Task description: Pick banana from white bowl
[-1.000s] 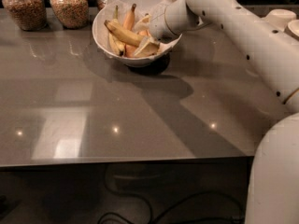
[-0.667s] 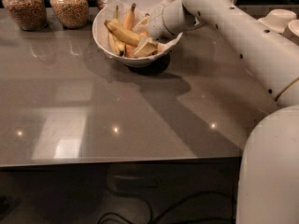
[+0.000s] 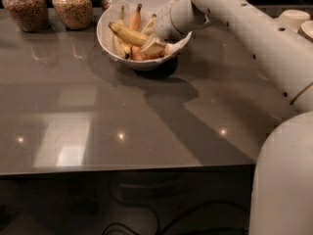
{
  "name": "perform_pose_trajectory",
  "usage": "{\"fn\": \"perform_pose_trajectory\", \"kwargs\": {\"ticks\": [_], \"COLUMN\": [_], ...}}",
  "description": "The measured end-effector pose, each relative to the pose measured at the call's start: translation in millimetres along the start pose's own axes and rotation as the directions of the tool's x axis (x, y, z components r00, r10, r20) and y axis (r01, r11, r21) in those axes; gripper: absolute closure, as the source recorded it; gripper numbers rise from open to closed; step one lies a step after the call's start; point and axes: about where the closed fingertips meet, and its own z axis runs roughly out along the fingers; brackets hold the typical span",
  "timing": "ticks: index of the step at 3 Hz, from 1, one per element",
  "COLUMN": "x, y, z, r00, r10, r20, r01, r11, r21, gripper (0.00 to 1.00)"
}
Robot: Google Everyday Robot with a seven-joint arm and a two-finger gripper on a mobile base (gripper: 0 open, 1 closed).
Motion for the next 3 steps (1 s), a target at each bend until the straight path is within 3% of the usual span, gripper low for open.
{"fn": "perform_pose_trajectory", "kwargs": {"ticks": [1,2,3], "x": [-10,-18,-26], "y": [2,5,15], "z": [-25,-61,-103], "r00": [0.999,0.996,0.998], "r10": [-0.04,-0.069,-0.061], "r20": [-0.02,-0.05,-0.029], "r01": [0.04,0.07,0.062], "r11": [0.9992,0.9976,0.9978], "r21": [-0.005,0.003,0.023], "gripper": [1.0,1.0,0.81]}}
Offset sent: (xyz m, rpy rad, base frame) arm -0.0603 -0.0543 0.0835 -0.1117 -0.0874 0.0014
